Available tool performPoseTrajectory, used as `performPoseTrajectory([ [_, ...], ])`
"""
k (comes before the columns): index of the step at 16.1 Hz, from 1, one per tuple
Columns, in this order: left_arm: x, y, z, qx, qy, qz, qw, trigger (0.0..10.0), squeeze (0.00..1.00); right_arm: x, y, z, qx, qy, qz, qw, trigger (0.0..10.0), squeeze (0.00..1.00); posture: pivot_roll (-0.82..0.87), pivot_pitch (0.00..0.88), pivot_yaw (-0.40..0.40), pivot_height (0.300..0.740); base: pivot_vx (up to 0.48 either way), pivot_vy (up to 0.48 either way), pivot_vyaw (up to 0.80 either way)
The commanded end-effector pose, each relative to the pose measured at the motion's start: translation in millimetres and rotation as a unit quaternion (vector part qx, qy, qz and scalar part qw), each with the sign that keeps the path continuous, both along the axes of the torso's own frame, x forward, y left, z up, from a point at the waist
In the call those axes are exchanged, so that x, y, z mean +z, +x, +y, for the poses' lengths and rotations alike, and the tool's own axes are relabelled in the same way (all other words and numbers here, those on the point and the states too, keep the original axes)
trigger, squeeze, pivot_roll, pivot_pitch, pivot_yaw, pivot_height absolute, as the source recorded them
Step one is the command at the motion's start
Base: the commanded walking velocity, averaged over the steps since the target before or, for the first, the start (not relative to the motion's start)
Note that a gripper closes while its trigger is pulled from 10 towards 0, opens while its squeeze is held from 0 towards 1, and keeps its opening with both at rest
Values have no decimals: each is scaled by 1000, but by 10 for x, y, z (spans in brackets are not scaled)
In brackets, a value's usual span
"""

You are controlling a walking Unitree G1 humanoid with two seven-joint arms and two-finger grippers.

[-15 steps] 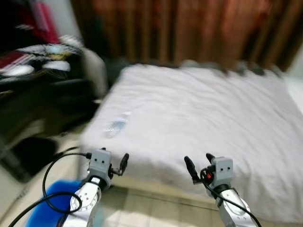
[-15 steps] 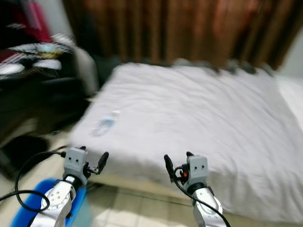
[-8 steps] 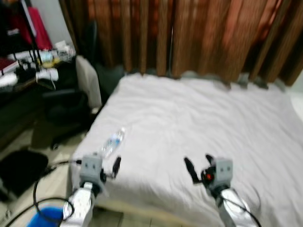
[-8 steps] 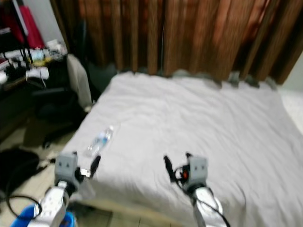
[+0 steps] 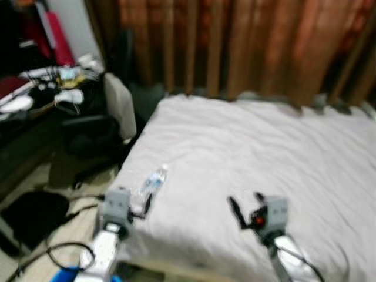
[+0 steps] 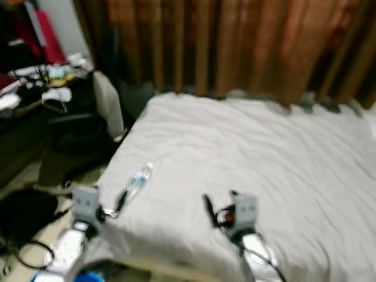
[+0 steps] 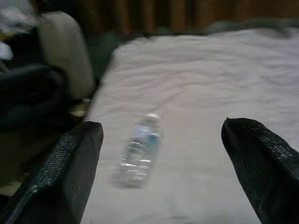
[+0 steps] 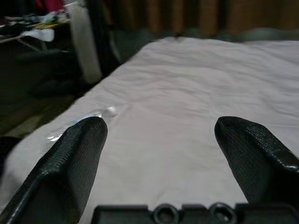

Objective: Clean up the room

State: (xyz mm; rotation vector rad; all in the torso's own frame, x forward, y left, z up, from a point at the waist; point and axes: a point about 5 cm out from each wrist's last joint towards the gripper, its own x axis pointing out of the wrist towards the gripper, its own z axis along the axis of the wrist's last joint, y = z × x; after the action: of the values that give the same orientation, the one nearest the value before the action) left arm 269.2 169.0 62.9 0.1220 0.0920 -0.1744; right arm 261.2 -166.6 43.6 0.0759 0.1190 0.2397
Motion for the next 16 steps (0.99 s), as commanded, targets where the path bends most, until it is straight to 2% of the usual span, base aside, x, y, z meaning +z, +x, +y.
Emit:
performPoseTrajectory([
  [1, -29, -5, -74, -9, 8, 8, 1000, 10000, 0, 22, -15, -87, -10, -6, -3, 1000, 10000, 0, 7, 2, 2, 740, 0, 0, 0],
  [3, -1, -2, -91, -16, -6, 0, 1000, 10000, 0, 19, -22, -88, -9, -6, -2, 1000, 10000, 0, 5, 2, 4, 740, 229, 0, 0],
  [16, -37, 40, -186, -54, 10, 18, 998, 10000, 0, -10, -98, -81, -4, -10, 1, 1000, 10000, 0, -14, 0, 13, 740, 464, 0, 0],
])
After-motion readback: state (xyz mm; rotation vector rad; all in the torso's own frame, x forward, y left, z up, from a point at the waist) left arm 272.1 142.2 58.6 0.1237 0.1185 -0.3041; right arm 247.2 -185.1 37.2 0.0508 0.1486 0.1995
